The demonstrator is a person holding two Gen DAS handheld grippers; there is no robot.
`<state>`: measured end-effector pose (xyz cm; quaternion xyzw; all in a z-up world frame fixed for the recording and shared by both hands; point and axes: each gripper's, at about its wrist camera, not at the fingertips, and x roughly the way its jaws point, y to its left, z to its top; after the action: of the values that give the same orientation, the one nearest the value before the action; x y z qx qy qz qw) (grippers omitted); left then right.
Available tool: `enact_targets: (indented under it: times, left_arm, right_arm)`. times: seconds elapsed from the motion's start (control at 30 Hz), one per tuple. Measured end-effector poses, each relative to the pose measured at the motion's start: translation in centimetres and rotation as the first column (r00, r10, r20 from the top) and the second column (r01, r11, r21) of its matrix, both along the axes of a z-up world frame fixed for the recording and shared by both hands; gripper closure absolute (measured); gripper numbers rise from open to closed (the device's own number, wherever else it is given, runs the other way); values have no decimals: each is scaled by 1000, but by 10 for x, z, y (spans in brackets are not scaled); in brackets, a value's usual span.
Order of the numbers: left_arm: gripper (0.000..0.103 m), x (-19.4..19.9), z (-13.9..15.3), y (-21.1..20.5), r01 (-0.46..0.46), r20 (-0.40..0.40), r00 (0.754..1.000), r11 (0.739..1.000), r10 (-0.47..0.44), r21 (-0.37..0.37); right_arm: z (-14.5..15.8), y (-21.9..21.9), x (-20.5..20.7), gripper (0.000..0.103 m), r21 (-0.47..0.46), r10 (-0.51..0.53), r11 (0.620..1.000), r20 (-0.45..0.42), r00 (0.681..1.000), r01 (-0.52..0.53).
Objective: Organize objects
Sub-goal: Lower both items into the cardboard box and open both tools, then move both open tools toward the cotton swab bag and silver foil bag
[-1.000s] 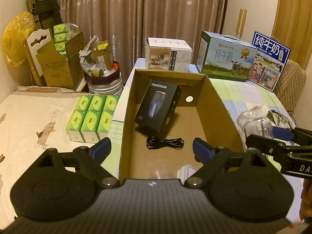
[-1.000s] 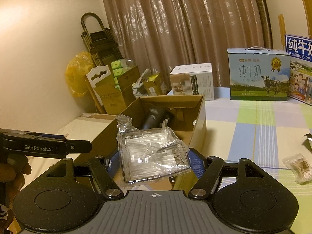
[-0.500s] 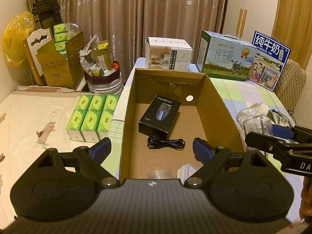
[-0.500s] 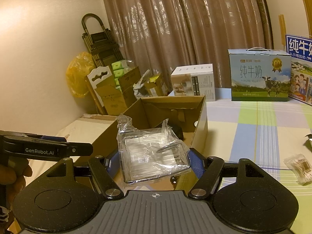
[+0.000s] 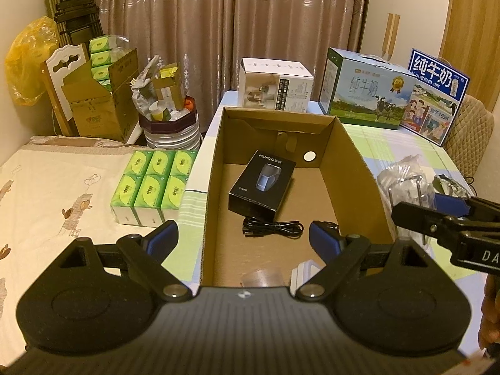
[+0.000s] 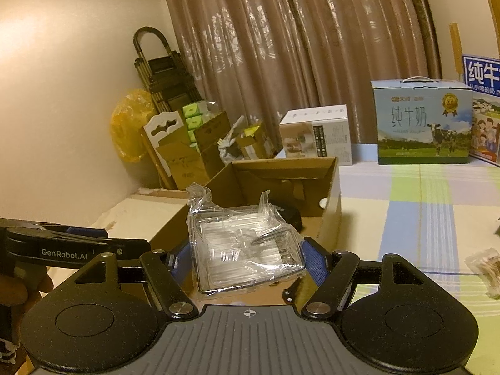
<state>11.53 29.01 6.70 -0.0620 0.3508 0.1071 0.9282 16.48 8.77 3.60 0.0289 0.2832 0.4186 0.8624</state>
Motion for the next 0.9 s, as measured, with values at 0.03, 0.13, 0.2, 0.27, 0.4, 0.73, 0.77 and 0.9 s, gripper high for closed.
enact_targets:
  times: [0.03, 0.13, 0.2, 0.27, 0.4, 0.73, 0.77, 0.9]
  left_arm:
    - [15, 0, 0, 1, -2, -1, 1000, 1000, 2, 0]
    - [15, -1, 0, 3, -7, -3, 1000, 1000, 7, 2]
    - [15, -2, -1, 5, -10, -4, 1000, 1000, 10, 2]
    - [15, -3, -2, 5, -12, -4, 1000, 1000, 12, -2]
    - [15, -4, -4, 5, -10, -4, 1000, 1000, 10, -8]
    - [15, -6, 0, -2, 8, 3, 1000, 1000, -8, -11]
    - [15, -7, 0, -3, 9, 4, 1000, 1000, -9, -10]
    - [15, -8, 3, -6, 14, 7, 1000, 1000, -14, -7]
  right_arm:
    - [-1, 1, 2, 33, 4, 1, 1000, -8, 1000, -1]
    - [-4, 2, 6, 27, 22, -16, 1000, -30, 999, 16]
    - [-2, 0, 7, 25, 34, -27, 999, -24, 999, 28]
    - [-1, -2, 9, 24, 38, -39, 998, -16, 999, 40]
    - [0, -8, 10, 24, 41, -63, 997, -14, 998, 63]
    - [1, -23, 10, 24, 25, -88, 996, -12, 996, 88]
    - [1, -26, 10, 24, 26, -92, 995, -12, 996, 92]
    - [3, -34, 11, 24, 27, -105, 994, -6, 994, 105]
